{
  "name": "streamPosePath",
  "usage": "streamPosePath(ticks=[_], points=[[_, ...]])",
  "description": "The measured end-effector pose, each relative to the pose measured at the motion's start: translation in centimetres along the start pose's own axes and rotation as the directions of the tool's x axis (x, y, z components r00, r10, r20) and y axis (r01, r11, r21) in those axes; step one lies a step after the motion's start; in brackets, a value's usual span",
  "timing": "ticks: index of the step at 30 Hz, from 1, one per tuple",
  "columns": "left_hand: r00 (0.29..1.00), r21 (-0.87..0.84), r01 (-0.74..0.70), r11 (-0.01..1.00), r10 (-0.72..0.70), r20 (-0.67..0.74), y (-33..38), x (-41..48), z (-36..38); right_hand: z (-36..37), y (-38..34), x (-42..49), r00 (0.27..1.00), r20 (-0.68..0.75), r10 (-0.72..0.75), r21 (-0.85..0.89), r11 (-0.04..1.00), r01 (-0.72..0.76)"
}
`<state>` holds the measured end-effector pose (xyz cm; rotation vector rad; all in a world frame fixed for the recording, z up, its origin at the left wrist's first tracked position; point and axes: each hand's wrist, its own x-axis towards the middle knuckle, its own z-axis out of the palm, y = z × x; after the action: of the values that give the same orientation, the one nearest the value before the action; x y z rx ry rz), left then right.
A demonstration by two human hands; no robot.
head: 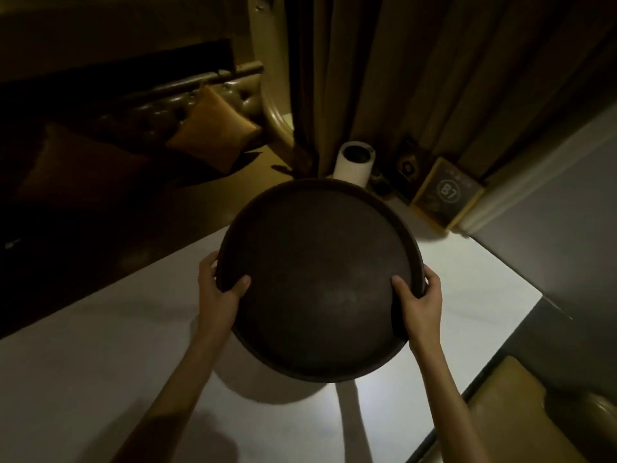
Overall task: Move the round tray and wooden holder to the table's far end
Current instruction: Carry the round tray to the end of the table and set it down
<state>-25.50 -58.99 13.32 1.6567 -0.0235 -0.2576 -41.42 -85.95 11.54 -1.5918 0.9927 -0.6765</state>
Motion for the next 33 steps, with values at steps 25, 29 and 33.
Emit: streamPosePath(ticks=[25, 29, 33], points=[[0.965, 0.364, -0.248, 0.898, 0.194, 0.177, -21.0, 23.6, 36.2, -2.8, 26.1, 30.9, 0.909, -0.414, 0.044, -0.346, 0.916, -0.202], [0.954, 0.455, -0.297, 0.839, 0.249, 0.165, -21.9, 24.9, 37.5, -1.9, 27.1, 32.4, 0.899, -0.437, -0.029, -0.459, 0.867, -0.195], [0.979, 0.556, -0.205, 0.806, 0.164, 0.124, -23.1, 25.3, 37.8, -1.0, 28.2, 32.7, 0.908, -0.418, 0.013, -0.436, 0.874, -0.213]])
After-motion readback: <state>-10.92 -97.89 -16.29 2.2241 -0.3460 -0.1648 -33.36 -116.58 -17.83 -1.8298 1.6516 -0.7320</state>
